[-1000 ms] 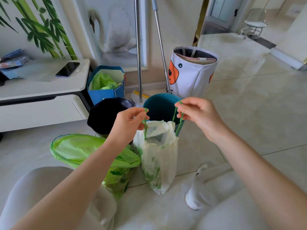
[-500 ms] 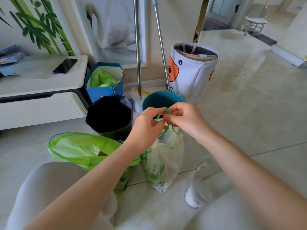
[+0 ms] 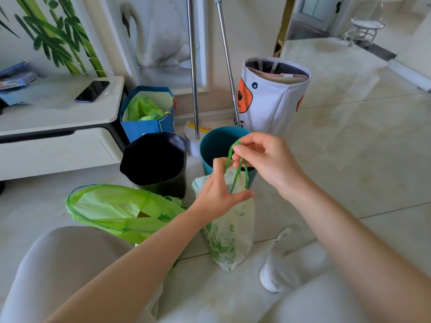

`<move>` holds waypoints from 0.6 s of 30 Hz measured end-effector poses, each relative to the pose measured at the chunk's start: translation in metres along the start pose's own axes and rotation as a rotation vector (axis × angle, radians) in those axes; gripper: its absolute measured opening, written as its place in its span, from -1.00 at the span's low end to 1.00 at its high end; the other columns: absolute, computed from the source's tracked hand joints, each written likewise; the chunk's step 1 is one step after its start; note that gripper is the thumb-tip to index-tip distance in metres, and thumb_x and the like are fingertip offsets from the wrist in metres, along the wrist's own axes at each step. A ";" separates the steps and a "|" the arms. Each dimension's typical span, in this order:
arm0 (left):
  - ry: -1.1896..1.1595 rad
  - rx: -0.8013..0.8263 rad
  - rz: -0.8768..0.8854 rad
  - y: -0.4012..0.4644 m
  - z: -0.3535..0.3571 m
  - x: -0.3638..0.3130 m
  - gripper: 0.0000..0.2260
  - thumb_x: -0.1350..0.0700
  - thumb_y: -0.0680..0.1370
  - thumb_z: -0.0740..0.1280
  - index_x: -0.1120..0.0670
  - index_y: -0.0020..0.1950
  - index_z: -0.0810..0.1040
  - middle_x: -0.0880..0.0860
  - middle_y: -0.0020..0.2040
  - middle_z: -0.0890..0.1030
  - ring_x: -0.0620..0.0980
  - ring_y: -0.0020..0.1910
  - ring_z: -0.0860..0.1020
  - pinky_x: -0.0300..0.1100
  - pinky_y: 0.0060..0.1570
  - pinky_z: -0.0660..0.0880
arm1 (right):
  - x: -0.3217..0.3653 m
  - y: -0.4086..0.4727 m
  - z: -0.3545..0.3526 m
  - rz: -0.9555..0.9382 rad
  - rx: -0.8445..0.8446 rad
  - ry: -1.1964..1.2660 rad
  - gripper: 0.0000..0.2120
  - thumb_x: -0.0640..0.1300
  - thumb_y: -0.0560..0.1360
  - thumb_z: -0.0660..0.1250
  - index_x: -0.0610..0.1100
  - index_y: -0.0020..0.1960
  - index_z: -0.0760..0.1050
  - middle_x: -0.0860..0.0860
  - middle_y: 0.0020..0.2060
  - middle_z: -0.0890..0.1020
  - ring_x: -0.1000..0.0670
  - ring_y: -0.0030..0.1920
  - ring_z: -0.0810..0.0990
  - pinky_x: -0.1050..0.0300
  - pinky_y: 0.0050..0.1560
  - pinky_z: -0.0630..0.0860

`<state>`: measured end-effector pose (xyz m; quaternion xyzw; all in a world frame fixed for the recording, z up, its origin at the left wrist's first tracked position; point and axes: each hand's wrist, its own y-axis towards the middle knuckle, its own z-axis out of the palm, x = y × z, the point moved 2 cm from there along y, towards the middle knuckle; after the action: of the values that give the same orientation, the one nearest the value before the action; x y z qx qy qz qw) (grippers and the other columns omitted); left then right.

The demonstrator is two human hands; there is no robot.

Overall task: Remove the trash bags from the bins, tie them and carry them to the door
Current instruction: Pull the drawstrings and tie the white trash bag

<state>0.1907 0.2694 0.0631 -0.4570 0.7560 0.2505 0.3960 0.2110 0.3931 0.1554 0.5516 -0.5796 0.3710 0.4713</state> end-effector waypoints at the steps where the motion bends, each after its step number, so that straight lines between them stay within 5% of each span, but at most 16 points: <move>1: 0.005 0.013 0.003 0.003 0.005 0.002 -0.38 -0.13 0.36 0.49 -0.10 0.22 0.16 -0.06 0.18 0.46 -0.03 0.17 0.46 -0.11 0.07 0.41 | 0.000 0.000 0.001 -0.006 0.008 0.012 -0.92 -0.29 0.51 0.32 -0.28 -0.09 0.57 -0.09 -0.32 0.64 0.03 -0.36 0.59 0.22 -0.23 0.55; 4: 0.064 0.013 0.077 0.012 0.022 0.010 -0.36 -0.16 0.34 0.48 -0.02 0.32 0.31 -0.11 0.12 0.48 0.00 0.19 0.45 -0.06 0.22 0.37 | 0.004 -0.002 0.007 -0.022 0.029 0.000 -0.94 -0.29 0.50 0.33 -0.26 -0.10 0.56 -0.07 -0.33 0.63 0.09 -0.46 0.48 0.21 -0.32 0.47; 9: 0.022 -0.096 -0.054 0.017 0.050 0.039 -0.62 -0.22 0.35 0.44 0.02 -0.02 0.56 -0.07 -0.21 0.53 -0.10 -0.21 0.51 -0.20 -0.15 0.46 | 0.010 0.001 0.006 -0.059 -0.006 0.011 -0.95 -0.32 0.48 0.34 -0.30 -0.13 0.57 -0.15 -0.30 0.67 0.18 -0.56 0.42 0.35 -0.42 0.36; 13: -0.033 -0.185 -0.073 0.016 0.053 0.045 -0.77 -0.03 0.45 0.37 -0.10 -0.36 0.39 -0.08 -0.41 0.41 -0.12 -0.40 0.40 -0.18 -0.33 0.31 | 0.010 0.003 0.002 -0.080 -0.075 -0.051 -0.93 -0.28 0.46 0.37 -0.27 -0.14 0.62 -0.11 -0.31 0.69 0.23 -0.49 0.49 0.41 -0.38 0.36; 18: 0.062 -0.194 -0.051 0.014 0.049 0.059 -0.76 -0.01 0.55 0.25 0.09 -0.23 0.53 -0.07 -0.24 0.51 -0.07 -0.16 0.49 -0.15 -0.16 0.39 | 0.013 0.004 -0.006 0.018 -0.140 0.176 -0.92 -0.28 0.46 0.36 -0.22 -0.18 0.62 -0.03 -0.38 0.67 0.09 -0.53 0.36 0.27 -0.43 0.35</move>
<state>0.1800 0.2830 -0.0125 -0.5197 0.7284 0.2980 0.3326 0.2083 0.3954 0.1694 0.4774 -0.5654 0.3808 0.5545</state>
